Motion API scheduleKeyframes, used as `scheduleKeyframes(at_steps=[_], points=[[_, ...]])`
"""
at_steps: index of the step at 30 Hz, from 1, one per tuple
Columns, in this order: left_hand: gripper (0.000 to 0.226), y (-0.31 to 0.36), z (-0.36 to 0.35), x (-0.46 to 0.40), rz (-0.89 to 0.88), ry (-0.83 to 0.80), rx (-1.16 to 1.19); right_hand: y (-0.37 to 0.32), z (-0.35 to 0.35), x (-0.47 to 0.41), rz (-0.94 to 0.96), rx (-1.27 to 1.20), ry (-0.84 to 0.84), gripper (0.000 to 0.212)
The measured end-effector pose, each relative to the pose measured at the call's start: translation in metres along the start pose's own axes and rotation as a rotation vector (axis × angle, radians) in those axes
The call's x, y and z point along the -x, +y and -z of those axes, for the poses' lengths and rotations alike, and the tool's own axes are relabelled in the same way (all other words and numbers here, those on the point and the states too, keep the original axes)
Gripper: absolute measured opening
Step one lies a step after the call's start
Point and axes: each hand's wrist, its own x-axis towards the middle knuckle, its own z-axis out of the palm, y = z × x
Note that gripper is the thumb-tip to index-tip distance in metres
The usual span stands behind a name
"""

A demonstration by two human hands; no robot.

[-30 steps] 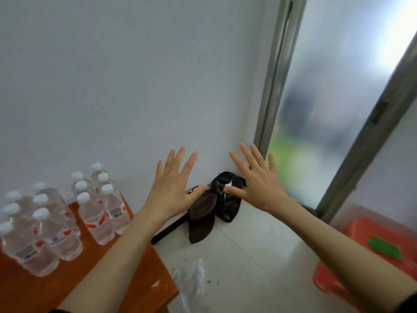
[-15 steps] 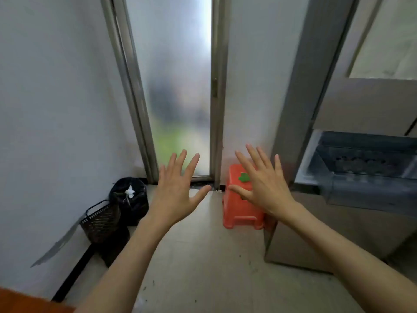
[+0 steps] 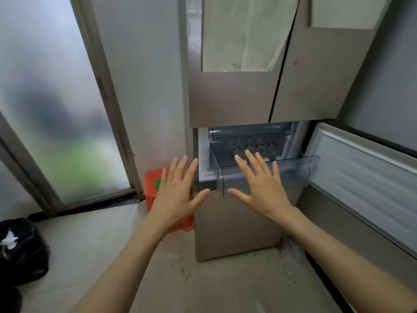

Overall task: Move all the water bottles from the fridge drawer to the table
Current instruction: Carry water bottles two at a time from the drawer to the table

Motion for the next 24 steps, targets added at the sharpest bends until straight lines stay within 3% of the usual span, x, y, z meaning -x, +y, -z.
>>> scheduleKeyframes(at_steps=[6,13,24], points=[[0.074,0.063,-0.051,-0.074,-0.059,-0.074,0.066,0.098,-0.016,-0.026,-0.069,0.028,-0.063,0.081],[0.074,0.087,-0.098,-0.163,-0.089,-0.148,0.082,0.166,-0.05,-0.082,-0.134,0.014,-0.114,0.079],[0.071,0.081,-0.2,-0.302,0.07,-0.318,0.246,0.254,-0.121,-0.214,-0.175,-0.038,-0.297,0.076]])
